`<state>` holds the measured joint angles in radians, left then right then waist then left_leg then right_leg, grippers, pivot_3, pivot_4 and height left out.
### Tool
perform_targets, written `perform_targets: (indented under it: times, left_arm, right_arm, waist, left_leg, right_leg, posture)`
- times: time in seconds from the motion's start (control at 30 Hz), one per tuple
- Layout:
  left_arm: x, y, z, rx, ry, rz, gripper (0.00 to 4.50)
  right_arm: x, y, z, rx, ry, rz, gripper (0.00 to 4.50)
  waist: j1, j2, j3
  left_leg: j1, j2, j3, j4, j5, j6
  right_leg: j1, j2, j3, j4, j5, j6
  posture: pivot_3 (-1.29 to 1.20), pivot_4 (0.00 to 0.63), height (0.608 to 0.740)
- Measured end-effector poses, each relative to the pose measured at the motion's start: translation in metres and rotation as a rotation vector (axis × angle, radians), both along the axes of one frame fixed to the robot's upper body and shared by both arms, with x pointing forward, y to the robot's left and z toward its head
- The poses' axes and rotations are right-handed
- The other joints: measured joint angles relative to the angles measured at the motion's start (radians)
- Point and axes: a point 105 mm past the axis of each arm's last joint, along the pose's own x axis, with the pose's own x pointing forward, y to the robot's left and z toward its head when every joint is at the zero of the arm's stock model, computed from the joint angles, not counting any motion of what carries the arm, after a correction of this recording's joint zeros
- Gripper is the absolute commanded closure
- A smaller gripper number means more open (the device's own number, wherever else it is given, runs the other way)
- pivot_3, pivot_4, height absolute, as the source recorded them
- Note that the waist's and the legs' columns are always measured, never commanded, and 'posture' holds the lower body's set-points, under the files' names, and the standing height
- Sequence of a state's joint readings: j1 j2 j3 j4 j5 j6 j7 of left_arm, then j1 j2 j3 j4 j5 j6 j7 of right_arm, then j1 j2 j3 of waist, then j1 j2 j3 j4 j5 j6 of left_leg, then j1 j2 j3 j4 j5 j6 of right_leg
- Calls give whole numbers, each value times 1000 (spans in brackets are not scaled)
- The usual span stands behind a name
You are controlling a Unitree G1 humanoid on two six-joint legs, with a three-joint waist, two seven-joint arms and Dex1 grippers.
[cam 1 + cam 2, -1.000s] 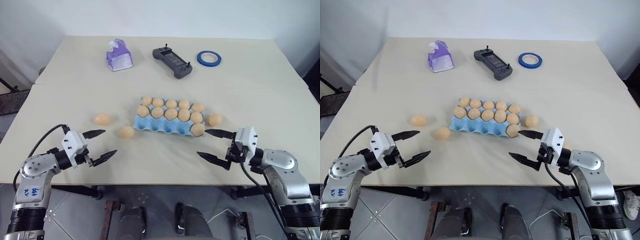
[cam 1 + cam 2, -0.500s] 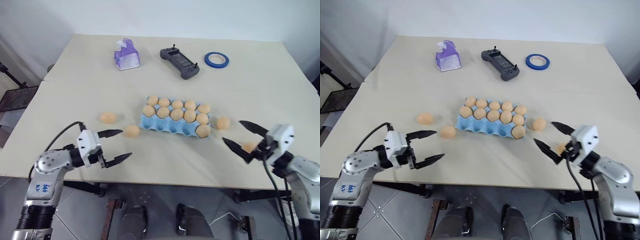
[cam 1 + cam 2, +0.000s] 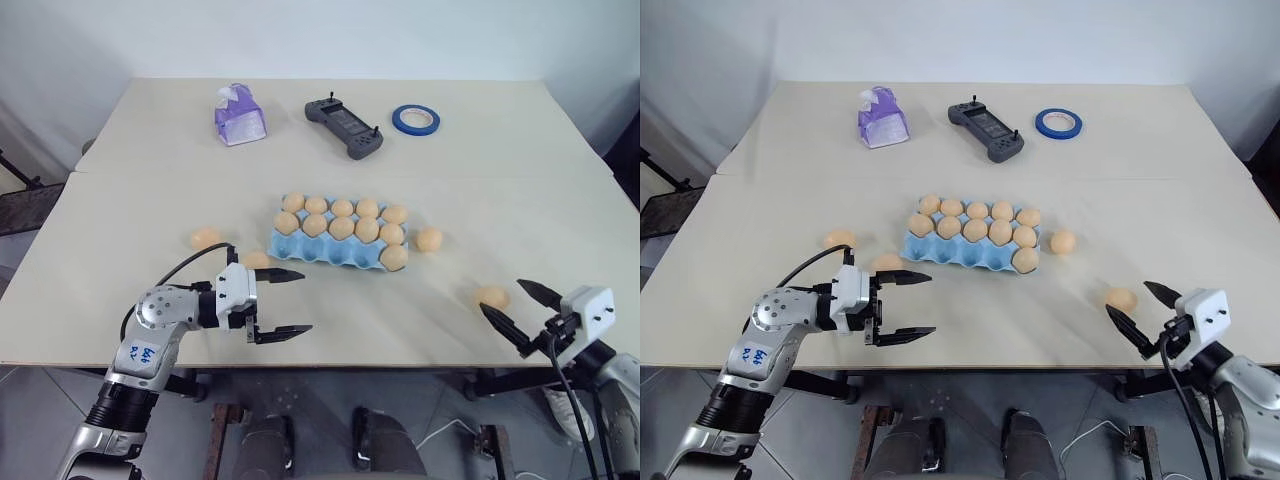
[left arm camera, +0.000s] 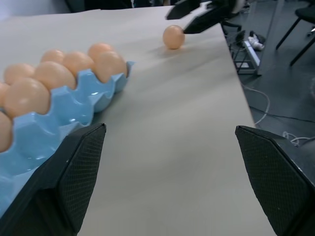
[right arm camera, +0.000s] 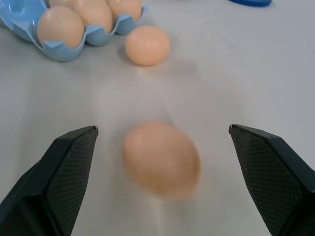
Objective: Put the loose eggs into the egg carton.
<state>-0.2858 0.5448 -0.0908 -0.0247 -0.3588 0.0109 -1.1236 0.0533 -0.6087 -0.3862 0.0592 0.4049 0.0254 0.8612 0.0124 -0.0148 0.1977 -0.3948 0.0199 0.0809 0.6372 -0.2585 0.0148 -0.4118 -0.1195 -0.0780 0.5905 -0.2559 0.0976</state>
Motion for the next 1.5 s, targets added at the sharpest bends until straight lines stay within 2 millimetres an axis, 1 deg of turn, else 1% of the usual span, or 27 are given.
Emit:
perform_targets:
  times: [0.07,0.13,0.17,0.23,0.4,0.47,0.5,0.57,0.6,0.63,0.67,0.7,0.77,0.8,0.87,0.93,1.0,1.13,1.23,1.33,1.37,1.5]
  left_arm:
    - [-1,0,0,-1,0,-3,17]
    - [-1,-1,0,-7,-5,-6,17]
    - [-1,-2,0,-9,-8,-6,2]
    - [-1,-2,0,-12,-13,-4,0]
    - [0,0,1,-15,-27,10,0]
    - [1,2,2,-20,-34,30,0]
    - [1,3,1,-22,-33,40,0]
    - [3,9,0,-30,-34,82,0]
    - [5,12,0,-36,-36,104,0]
    - [7,17,1,-43,-38,134,0]
    - [8,19,1,-48,-40,154,0]
    - [10,26,1,-53,-36,189,0]
    - [16,46,-7,-48,-3,282,0]
    - [17,55,-9,-51,11,323,0]
    - [18,65,-10,-59,19,371,0]
    - [17,73,-9,-61,18,401,0]
    - [17,77,-10,-65,17,421,0]
    - [17,79,-10,-68,19,438,0]
    - [17,79,-10,-70,17,445,0]
    - [17,79,-9,-73,12,452,0]
    - [17,79,-9,-75,12,457,0]
    - [15,78,-8,-77,12,457,0]
  right_arm:
    - [13,-3,-6,6,16,-10,0]
    - [20,-5,-11,8,32,-12,0]
    - [23,-5,-15,5,49,-3,190]
    - [25,-3,-22,-2,78,24,605]
    - [28,4,-23,-9,78,86,2306]
    - [29,7,-22,-9,72,104,2793]
    - [30,9,-21,-5,68,112,2793]
    - [36,23,-12,1,29,155,2793]
    - [40,33,-3,3,-2,190,2793]
    - [43,47,9,7,-48,235,2793]
    - [45,54,17,7,-72,262,2793]
    - [47,64,26,13,-100,290,2793]
    - [54,85,44,44,-157,330,2793]
    - [59,95,51,62,-176,337,2793]
    - [65,111,61,85,-193,355,2793]
    - [69,131,62,76,-180,399,2793]
    - [71,147,57,48,-163,435,2793]
    - [76,171,48,5,-133,481,2793]
    - [79,188,44,-29,-128,507,2793]
    - [82,195,43,-58,-118,503,1931]
    - [84,195,42,-65,-114,492,1516]
    - [85,195,41,-69,-109,483,144]
  waist:
    - [0,0,0]
    - [0,0,0]
    - [1,0,0]
    - [5,1,0]
    - [7,1,0]
    - [7,1,0]
    - [7,1,0]
    - [-2,1,0]
    - [-9,1,0]
    - [-15,1,0]
    - [-16,1,0]
    - [-16,1,0]
    - [-22,1,0]
    - [-24,1,0]
    - [-25,1,0]
    - [-22,1,0]
    - [-15,1,0]
    - [-17,1,0]
    - [-20,1,0]
    - [-23,1,0]
    - [-24,1,0]
    - [-31,1,0]
  left_leg:
    - [1,0,1,0,0,0]
    - [1,0,1,0,2,3]
    - [1,1,2,0,2,4]
    - [1,2,2,0,1,4]
    - [3,4,5,0,0,3]
    - [4,5,7,0,-1,3]
    - [4,5,8,0,-1,3]
    - [5,8,11,0,-2,1]
    - [5,9,11,0,-2,1]
    - [6,10,11,0,-2,0]
    - [6,11,11,0,-4,-3]
    - [6,12,11,0,-4,-4]
    - [7,13,11,0,-5,-6]
    - [7,13,11,0,-5,-6]
    - [5,13,11,0,-5,-7]
    - [4,12,12,0,-6,-6]
    - [3,12,12,0,-7,-6]
    - [1,12,14,0,-8,-5]
    - [-1,12,16,0,-8,-4]
    - [-5,12,17,0,-5,-2]
    - [-6,12,17,0,-5,-2]
    - [-6,12,17,1,-6,-2]
  right_leg:
    - [0,0,1,0,0,0]
    - [0,0,2,0,0,0]
    - [0,1,2,0,0,0]
    - [-1,2,2,1,0,-1]
    - [0,3,4,0,0,-1]
    - [0,3,6,0,1,-1]
    - [0,3,7,0,1,-1]
    - [-1,3,10,0,2,-2]
    - [-1,3,10,0,2,-3]
    - [-1,4,10,1,2,-3]
    - [-1,5,10,1,2,-4]
    - [-1,5,10,1,2,-4]
    - [-3,6,10,3,2,-5]
    - [-3,6,10,3,2,-5]
    - [-5,6,10,3,2,-5]
    - [-5,5,10,2,2,-5]
    - [-6,4,10,1,2,-5]
    - [-8,3,9,1,2,-5]
    - [-13,3,9,3,2,-5]
    - [-18,3,9,6,2,-5]
    - [-18,4,9,6,2,-5]
    - [-18,3,9,5,2,-5]
  posture:
    - [0,150,740]
    - [0,150,740]
    - [0,150,740]
    - [0,150,740]
    - [0,150,740]
    - [0,150,740]
    - [0,150,740]
    - [0,150,740]
    - [0,150,740]
    - [0,150,740]
    - [0,150,740]
    - [0,150,740]
    - [0,150,740]
    - [0,150,740]
    - [0,150,740]
    - [0,150,740]
    - [0,150,740]
    - [0,150,740]
    - [0,150,740]
    - [0,150,740]
    - [0,150,740]
    - [0,150,740]
